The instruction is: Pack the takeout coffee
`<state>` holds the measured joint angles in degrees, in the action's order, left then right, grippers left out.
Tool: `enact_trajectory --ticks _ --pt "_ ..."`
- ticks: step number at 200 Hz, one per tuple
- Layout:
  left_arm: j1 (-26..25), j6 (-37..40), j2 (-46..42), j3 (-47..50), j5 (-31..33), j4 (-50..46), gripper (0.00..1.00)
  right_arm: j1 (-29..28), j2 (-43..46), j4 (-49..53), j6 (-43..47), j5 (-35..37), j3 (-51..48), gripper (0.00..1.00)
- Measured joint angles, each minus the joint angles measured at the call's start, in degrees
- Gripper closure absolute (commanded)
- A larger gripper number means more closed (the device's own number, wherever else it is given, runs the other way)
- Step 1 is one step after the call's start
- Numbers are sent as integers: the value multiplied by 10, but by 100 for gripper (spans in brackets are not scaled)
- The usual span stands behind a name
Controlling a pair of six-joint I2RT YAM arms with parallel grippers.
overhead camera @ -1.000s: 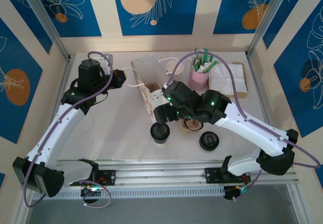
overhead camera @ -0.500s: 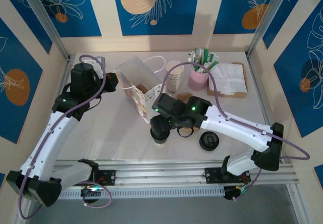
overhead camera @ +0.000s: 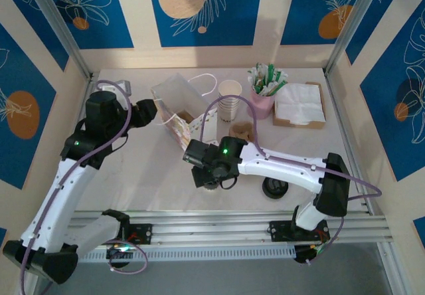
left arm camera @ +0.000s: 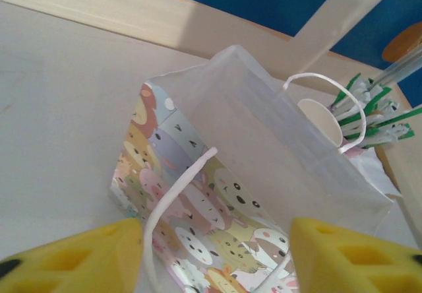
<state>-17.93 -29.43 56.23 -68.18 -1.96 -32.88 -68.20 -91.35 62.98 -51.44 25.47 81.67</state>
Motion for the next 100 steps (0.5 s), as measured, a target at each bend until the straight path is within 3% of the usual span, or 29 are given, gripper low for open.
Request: enact_trajectory --ticks 41,100 --pt "0 -5 -41 14 13 -24 23 0 -28 0 -3 0 10 19" --pt "1 -48 -125 75 23 -16 23 8 -45 6 -2 3 23 19"
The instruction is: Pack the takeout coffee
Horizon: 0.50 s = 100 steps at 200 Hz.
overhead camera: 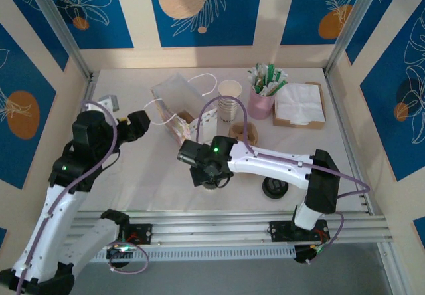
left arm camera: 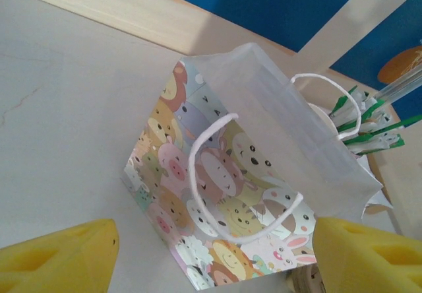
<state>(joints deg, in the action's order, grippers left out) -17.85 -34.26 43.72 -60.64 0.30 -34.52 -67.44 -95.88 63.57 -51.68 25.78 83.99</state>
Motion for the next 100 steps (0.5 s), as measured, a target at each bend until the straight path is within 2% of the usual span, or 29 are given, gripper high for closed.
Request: enact_trajectory --ticks 33,100 --pt "0 -35 -42 51 0 2 23 7 0 1 2 3 3 19" --pt "0 -76 -42 102 -1 10 23 16 0 -15 5 1 3 18"
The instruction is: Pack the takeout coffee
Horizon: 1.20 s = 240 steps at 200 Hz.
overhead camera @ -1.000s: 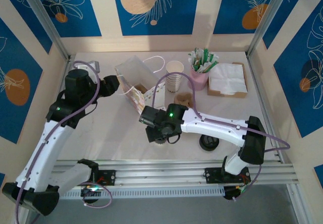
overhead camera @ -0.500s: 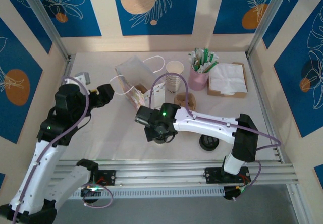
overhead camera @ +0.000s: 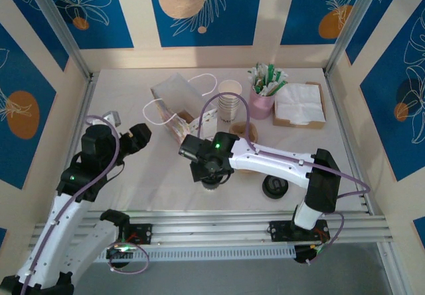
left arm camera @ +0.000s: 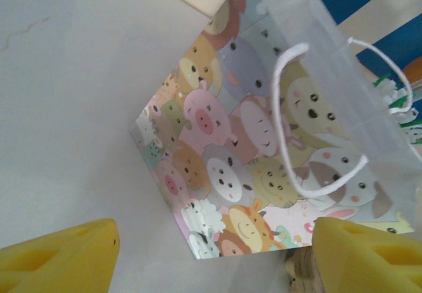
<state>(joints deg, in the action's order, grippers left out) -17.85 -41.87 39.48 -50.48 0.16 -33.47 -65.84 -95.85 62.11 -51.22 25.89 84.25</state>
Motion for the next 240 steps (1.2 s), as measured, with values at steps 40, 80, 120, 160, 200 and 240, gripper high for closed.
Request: enact_trajectory --ticks 40,80,120,160,200,240 --pt "0 -7 5 5 -3 2 23 3 -5 -8 5 -4 0 18" --pt "0 -7 7 5 -3 5 23 3 -17 -2 9 3 0 19" --pt "0 -7 10 5 -3 9 22 3 -18 3 12 7 0 19" --pt "0 -7 10 5 -3 10 22 3 -19 8 13 11 3 19" --pt "0 -7 10 5 -3 11 22 2 -20 10 13 11 5 18" --pt "0 -7 8 6 -3 11 22 2 -26 9 13 11 5 20"
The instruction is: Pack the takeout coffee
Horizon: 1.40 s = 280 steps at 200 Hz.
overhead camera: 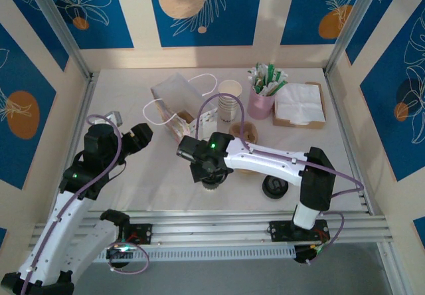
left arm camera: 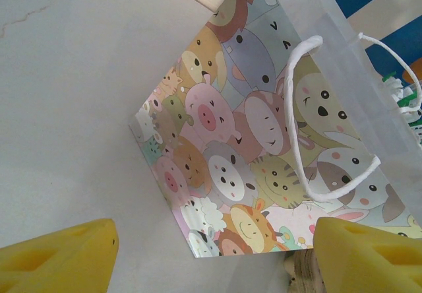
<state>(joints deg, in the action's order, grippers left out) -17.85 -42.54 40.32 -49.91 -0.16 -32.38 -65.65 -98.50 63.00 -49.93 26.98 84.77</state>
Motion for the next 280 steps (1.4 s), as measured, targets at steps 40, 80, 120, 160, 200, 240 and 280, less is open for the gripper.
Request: enact_trajectory --ticks 40,80,120,160,200,240,280 --pt "0 0 -2 0 0 0 22 0 -5 0 2 0 0 24" --pt "0 6 -9 0 1 0 21 0 -6 0 2 0 0 25" --pt "0 7 -13 0 5 -1 21 0 -9 2 2 0 3 23" --pt "0 7 -13 -6 9 -3 21 1 -11 2 2 0 3 23" --pt "0 9 -13 -16 20 -13 21 2 -12 2 2 -1 3 26" --pt "0 18 -5 -39 34 -26 21 2 -11 5 2 0 3 31" --pt "0 85 39 -106 108 -45 21 -11 1 18 9 3 5 32"
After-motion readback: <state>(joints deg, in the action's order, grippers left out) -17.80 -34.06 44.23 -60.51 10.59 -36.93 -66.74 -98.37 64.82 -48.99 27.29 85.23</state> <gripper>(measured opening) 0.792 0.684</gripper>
